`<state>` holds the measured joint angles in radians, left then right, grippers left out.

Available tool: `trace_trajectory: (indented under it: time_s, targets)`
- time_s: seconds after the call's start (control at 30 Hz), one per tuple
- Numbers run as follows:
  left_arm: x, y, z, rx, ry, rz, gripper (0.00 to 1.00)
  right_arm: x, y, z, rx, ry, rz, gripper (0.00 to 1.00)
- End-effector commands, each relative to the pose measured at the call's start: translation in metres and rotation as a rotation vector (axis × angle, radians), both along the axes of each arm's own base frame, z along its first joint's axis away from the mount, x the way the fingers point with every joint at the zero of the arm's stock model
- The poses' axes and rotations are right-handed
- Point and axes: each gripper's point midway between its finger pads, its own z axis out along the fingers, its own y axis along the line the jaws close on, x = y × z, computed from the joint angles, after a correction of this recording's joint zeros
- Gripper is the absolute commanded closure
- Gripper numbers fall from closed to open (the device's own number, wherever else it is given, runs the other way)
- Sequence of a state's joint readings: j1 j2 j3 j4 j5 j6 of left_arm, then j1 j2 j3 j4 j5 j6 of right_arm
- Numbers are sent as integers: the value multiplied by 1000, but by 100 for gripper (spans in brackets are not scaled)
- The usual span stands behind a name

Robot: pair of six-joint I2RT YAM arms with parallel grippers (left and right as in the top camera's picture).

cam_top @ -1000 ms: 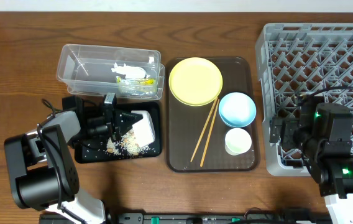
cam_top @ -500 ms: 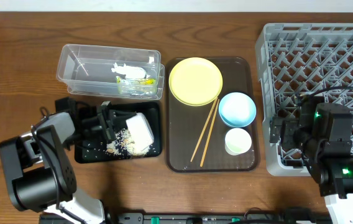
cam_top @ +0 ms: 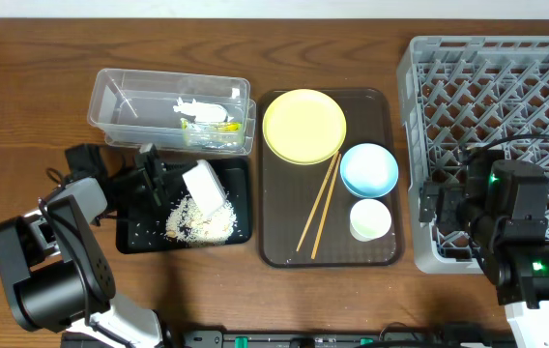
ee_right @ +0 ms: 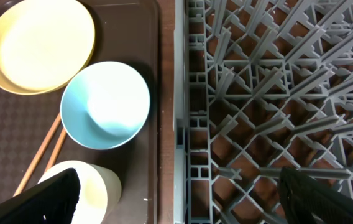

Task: Sort waste into correct bins and load items into the dishwasher rack
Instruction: 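Tip the pink bowl over the black tray to pour out rice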

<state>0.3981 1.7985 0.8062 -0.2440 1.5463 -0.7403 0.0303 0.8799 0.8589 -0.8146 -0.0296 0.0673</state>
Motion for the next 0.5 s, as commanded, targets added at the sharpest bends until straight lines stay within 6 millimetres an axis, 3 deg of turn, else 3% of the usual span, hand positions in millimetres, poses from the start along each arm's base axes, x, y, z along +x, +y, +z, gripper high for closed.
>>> trace_trajectory:
  time_s: [0.0,0.23,0.37,0.47]
  targets:
    - [2,-1,11,24,-122,-14,94,2,-2,9,0,-22,-4,1]
    - [1,-1,28,-23,-18,-3,94,2,-2,9,0,-22,-4,1]
    - [5,-9,53,57,-215,-38,94,2,-2,9,0,-22,-4,1]
    - [6,-30,87,149,-438,-95,94,2,-2,9,0,-22,-4,1]
